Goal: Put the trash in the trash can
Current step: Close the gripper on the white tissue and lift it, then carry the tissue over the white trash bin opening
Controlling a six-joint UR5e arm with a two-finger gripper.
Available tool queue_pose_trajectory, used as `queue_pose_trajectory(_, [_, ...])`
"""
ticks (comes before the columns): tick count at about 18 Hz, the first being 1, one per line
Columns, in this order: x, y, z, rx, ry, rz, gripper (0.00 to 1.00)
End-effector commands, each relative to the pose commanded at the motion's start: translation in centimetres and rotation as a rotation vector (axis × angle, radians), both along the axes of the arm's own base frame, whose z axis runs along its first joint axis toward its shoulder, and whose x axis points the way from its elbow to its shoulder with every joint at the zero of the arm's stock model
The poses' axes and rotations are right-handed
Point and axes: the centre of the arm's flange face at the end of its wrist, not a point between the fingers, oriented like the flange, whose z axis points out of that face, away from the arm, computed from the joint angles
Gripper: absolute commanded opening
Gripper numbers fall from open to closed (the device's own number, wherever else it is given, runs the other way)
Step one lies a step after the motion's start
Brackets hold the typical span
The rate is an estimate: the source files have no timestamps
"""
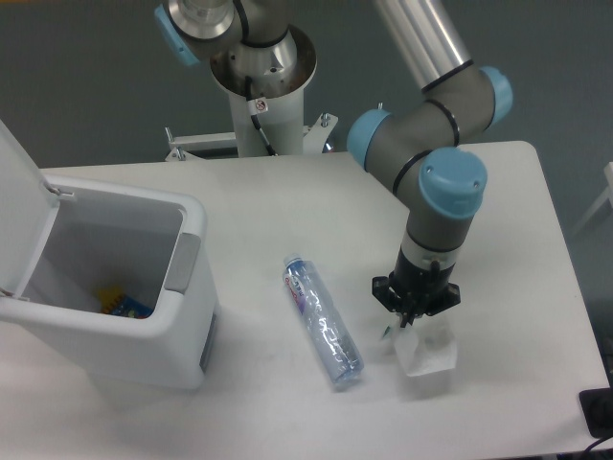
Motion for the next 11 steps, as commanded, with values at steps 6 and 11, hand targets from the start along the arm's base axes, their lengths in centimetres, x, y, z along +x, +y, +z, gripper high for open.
queue_pose_trajectory(6, [3.3, 1.6, 8.1, 0.205, -0.036, 0.053, 0.13])
queue_pose_trajectory(11, [8.7, 3.4, 14.4, 0.339, -0.083, 0.062, 0.13])
